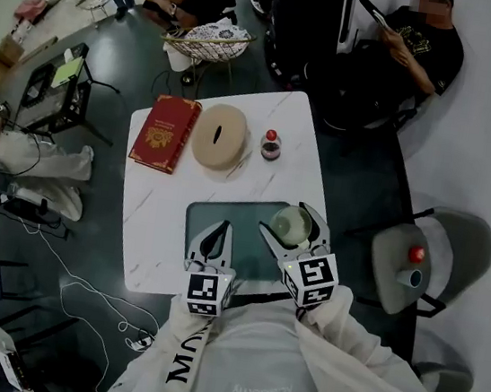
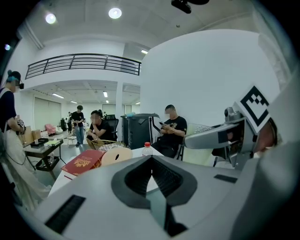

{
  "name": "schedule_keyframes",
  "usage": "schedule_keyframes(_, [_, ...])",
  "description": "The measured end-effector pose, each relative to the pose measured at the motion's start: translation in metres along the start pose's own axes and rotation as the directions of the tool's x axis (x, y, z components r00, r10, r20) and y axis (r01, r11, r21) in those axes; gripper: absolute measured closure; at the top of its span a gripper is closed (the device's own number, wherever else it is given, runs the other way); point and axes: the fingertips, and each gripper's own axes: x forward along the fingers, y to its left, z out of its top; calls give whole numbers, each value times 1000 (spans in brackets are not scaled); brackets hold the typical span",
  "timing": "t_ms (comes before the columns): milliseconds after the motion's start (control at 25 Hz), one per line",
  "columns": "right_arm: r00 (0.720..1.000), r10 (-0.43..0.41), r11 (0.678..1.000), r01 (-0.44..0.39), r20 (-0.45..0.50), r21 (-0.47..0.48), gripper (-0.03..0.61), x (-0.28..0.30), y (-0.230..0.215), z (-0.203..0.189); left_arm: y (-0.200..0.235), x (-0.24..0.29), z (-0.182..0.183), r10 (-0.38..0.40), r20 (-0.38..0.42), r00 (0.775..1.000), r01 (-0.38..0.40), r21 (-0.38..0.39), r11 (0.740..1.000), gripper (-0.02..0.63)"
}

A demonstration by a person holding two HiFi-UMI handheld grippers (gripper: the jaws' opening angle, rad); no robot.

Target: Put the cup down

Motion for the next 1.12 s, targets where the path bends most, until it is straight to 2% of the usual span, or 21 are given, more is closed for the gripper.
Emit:
schedule_keyframes(320, [999, -11, 999, 9, -42, -47, 178, 20, -12, -28, 8, 7, -11, 23, -28, 999, -23, 7, 1000, 603])
schedule_keyframes(520, [997, -38, 994, 30, -73, -101, 178, 34, -21, -47, 11, 11, -11, 31, -19, 999, -31, 6, 1000, 603])
schedule_keyframes(1120, [992, -18, 993, 4, -123, -115, 178, 67, -32, -84, 17, 38, -34, 31, -48, 998, -31, 1, 1000, 603])
